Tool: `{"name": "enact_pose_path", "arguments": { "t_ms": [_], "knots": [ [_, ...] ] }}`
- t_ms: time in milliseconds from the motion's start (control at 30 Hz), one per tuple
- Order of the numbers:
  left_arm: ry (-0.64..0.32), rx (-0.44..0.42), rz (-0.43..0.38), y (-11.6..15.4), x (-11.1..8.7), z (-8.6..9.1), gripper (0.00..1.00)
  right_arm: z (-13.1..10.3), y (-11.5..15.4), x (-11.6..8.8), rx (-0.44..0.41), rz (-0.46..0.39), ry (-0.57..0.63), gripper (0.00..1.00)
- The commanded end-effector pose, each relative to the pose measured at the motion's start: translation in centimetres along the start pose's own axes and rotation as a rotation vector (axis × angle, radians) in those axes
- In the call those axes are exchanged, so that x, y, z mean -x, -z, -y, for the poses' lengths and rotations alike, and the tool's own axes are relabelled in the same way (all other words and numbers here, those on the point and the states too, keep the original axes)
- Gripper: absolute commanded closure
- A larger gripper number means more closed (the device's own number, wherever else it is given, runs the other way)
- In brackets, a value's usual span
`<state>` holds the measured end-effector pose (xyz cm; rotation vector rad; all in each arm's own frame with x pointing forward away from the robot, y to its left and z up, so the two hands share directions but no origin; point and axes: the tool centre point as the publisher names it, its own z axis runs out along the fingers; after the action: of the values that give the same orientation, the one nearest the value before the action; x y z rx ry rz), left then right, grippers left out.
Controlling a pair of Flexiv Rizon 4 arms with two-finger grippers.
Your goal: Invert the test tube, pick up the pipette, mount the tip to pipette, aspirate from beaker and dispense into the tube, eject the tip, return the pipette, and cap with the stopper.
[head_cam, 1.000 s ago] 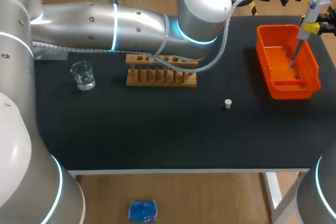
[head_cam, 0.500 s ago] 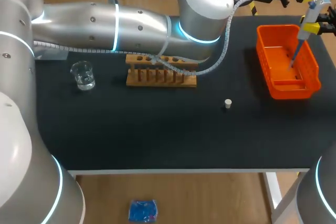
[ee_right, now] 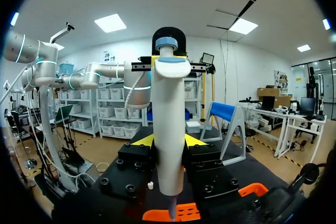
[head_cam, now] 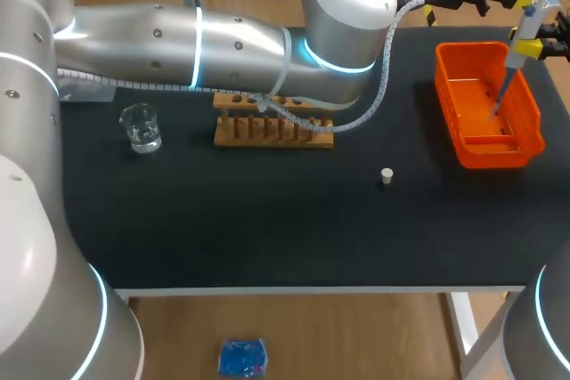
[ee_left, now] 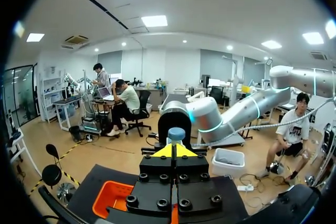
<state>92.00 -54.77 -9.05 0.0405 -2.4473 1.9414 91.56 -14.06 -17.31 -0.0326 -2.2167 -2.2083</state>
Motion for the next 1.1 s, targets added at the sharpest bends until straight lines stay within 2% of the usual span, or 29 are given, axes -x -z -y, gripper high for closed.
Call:
{"name": "enact_pose_path", "arguments": {
  "t_ms": [33,433,733,1100],
  "knots": [
    [0.004,0.004,-0.001,-0.4,0.1,-0.4,1.0,-0.1,0.1,0.2,0.0,-0.006,0.001,1.0],
    [0.009,0.011,0.001,-0.6,0.1,-1.0,1.0,-0.1,0.1,0.2,0.0,-0.006,0.001,1.0],
    [-0.036,-0.017,0.019,-0.5,-0.3,-1.3,1.0,-0.1,0.1,0.2,0.0,-0.006,0.001,1.0],
    [-0.04,-0.029,0.011,-1.0,-0.2,-1.9,1.0,-0.1,0.1,0.2,0.0,-0.006,0.001,1.0]
  ]
}}
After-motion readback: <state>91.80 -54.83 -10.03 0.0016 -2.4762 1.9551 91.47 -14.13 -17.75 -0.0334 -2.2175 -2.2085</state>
